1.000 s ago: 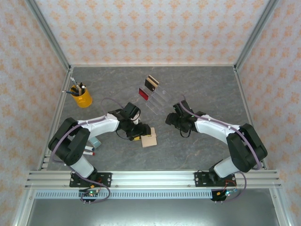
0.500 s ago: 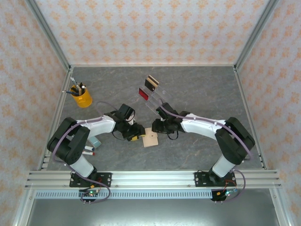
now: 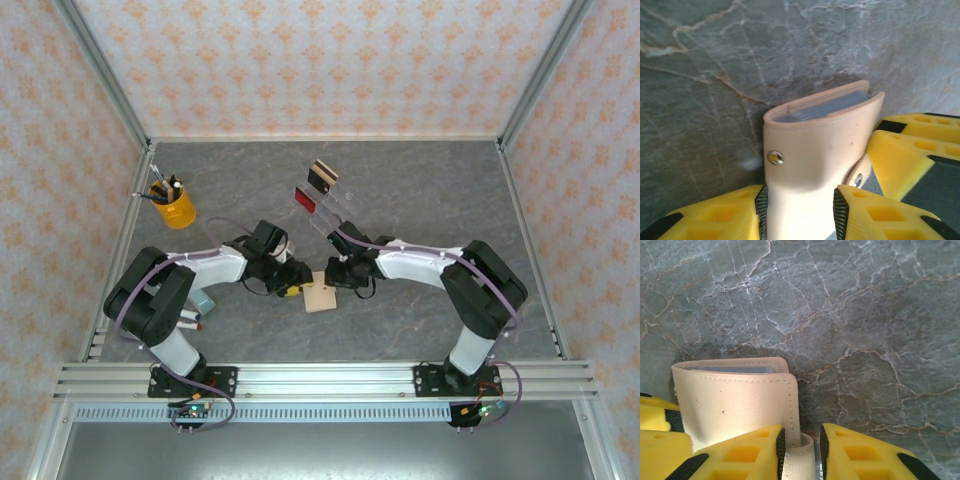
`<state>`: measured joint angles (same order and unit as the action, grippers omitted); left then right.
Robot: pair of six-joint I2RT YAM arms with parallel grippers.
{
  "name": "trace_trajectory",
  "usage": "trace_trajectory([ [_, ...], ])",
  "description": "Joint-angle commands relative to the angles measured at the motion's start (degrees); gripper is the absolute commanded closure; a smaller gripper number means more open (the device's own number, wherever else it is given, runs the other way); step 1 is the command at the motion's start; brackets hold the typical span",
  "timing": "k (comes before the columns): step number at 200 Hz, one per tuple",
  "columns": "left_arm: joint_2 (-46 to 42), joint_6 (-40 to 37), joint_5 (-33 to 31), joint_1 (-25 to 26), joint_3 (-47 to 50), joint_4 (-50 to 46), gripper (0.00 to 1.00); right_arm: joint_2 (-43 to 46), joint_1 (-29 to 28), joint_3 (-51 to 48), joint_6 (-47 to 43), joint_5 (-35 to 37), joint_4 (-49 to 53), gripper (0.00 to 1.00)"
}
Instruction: Take the credit cards out of the card holder
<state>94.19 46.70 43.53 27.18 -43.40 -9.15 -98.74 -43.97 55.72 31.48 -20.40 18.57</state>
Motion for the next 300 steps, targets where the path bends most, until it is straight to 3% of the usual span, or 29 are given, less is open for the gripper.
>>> trace_trajectory([
  [1,1.4,0.6,1.8,-0.5,0.9,1.5,0.58,-1.9,-0.1,0.9,0.5,3.1,3.4,0.73],
  [64,1.8,3.2,7.8,-0.4,2.2,11.3,0.59,-2.7,-0.2,0.5,1.6,2.8,2.4,0.74],
  [98,0.3,3.6,8.9,-0.4,2.6,14.4,0.66,-1.4,-0.2,-0.3,3.0,3.1,1.0,0.74],
  [139,-2.4,1.6,8.4,-0.4,3.0,13.6,0.88,6.0,-0.1,-1.7,3.4,7.7,0.7,0.73],
  [159,-3.0,0.0,7.6,-0.4,2.4,11.4,1.0,10.4,0.2,-3.4,3.4,8.0,-0.9,0.66],
  [176,-3.0,-0.3,7.1,-0.4,2.0,10.9,1.0,12.8,0.3,-4.5,2.4,5.6,-2.8,0.58],
  [196,-2.6,-0.5,6.4,-0.3,1.3,10.0,1.0,12.0,0.3,-3.7,1.7,1.9,-2.2,0.54],
  [224,-1.9,-0.5,5.7,-0.1,0.6,9.2,1.0,9.7,0.1,-3.4,1.7,-2.6,-3.2,0.55],
  [255,-1.5,-0.2,5.3,0.0,0.2,8.6,1.0,7.8,0.1,-3.0,1.4,-3.2,-2.7,0.6],
  [300,-1.2,0.1,5.3,0.2,-0.5,8.6,1.0,5.6,-0.7,-2.1,-0.6,-6.1,-2.7,0.59],
])
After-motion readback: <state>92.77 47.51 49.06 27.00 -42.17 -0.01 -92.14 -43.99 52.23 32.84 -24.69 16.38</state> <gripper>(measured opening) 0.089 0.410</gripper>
